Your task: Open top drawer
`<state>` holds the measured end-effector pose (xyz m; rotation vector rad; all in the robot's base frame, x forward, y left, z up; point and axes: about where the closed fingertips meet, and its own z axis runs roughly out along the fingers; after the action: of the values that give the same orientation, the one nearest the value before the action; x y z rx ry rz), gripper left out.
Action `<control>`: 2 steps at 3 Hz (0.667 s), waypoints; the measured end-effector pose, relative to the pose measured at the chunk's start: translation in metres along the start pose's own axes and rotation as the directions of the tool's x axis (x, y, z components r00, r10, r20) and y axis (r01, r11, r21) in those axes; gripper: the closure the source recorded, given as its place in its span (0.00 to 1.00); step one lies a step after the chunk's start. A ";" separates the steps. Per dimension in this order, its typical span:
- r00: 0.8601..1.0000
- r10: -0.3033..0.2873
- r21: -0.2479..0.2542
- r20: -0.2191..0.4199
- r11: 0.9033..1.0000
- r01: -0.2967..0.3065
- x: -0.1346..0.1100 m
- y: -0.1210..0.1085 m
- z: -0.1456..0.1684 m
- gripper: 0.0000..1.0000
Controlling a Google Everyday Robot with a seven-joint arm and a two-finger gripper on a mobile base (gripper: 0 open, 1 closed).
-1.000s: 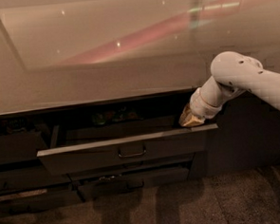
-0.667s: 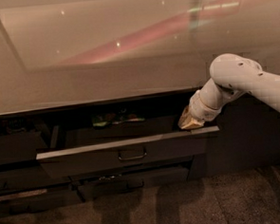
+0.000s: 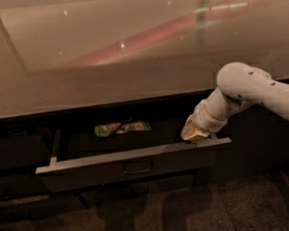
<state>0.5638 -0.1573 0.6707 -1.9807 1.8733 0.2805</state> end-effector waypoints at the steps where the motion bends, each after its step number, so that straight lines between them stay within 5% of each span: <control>1: 1.000 -0.006 -0.009 0.011 1.000 0.006 -0.002 0.032 0.009 1.00; 2: 1.000 -0.014 -0.025 0.020 1.000 0.015 -0.003 0.062 0.018 1.00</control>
Offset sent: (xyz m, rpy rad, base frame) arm -0.1404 0.0210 -0.0580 0.0318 0.0404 0.0717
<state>0.5047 -0.1479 0.6464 -2.0000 1.8510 0.3205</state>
